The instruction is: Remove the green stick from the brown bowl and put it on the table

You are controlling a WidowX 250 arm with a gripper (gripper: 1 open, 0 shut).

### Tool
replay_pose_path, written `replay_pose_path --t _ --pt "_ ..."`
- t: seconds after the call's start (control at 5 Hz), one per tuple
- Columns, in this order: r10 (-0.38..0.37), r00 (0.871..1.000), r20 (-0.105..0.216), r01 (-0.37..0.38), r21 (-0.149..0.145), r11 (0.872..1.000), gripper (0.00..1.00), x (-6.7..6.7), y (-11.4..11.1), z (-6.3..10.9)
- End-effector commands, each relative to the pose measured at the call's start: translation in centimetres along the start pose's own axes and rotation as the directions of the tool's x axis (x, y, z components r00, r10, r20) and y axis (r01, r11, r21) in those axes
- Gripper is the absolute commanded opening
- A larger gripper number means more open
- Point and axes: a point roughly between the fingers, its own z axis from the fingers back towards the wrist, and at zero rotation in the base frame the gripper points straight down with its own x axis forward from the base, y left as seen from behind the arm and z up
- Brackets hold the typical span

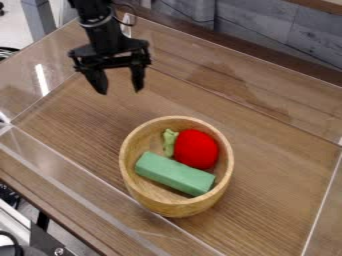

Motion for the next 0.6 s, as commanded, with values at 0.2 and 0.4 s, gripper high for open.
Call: replay_pose_path --t 0.2,0.4 --pt "0.205 0.976 0.068 -0.207 0.023 0.978 1.00 -1.6 -1.8 1.5" --pt "0.370 0.925 0.084 -0.374 0.039 0.927 0.00 -3.7 -2.4 1.6"
